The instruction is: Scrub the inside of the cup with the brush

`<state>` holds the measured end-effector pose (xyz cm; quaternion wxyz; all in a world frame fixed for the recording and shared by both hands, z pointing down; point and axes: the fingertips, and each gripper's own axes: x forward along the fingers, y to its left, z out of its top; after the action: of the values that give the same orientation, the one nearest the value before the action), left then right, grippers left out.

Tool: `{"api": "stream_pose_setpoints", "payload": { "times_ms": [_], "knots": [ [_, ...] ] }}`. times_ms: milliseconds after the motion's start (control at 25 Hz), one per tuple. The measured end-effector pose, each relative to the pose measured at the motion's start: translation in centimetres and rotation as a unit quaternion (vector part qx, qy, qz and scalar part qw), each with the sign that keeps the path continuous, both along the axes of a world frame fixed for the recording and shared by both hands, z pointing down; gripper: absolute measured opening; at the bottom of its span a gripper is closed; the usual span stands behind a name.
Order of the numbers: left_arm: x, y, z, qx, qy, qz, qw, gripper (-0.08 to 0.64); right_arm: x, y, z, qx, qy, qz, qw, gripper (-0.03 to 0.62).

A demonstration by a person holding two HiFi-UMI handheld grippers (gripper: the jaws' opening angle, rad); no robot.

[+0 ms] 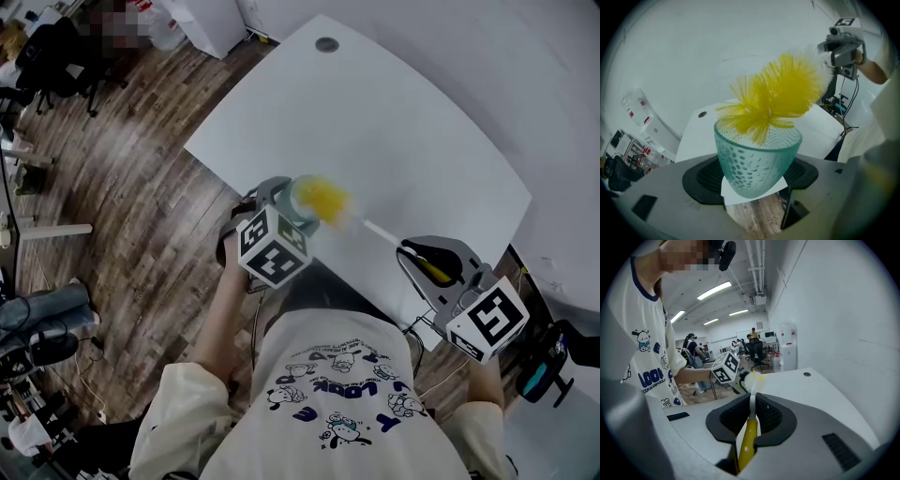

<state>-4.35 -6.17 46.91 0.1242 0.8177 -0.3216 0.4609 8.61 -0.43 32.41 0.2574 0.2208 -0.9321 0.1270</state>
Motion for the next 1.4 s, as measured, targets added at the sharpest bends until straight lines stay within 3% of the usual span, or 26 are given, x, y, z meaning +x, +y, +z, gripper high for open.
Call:
{"api": "stream_pose_setpoints", "payload": {
  "times_ms": [440,640,840,1080,1400],
  "knots": [
    [-0.4,0.7,0.4,0.009,-0.050,0.037,0.9980,0.373,-0.5,0.4,0.7,-0.017,0.036,-0.024,0.999,0.044],
    [-0.5,1.1,1.1,0.030,-0.114,0.071,0.9905,0.373,-0.4,0.6,1.1,-0.028,0.059,-0.037,0.997,0.044],
    [-0.2,1.6,1.7,0.034,-0.135,0.092,0.9860,0.373,-0.6,0.8,1.9,-0.044,0.078,-0.047,0.995,0.044],
    [1.9,2.1,1.1,0.040,-0.105,0.111,0.9875,0.373,-1.0,0.8,2.4,-0.059,0.078,-0.052,0.994,0.044],
    [3.0,2.8,0.9,0.047,-0.118,0.149,0.9806,0.373,-1.8,0.7,3.0,-0.061,0.103,-0.079,0.990,0.044]
  ]
}}
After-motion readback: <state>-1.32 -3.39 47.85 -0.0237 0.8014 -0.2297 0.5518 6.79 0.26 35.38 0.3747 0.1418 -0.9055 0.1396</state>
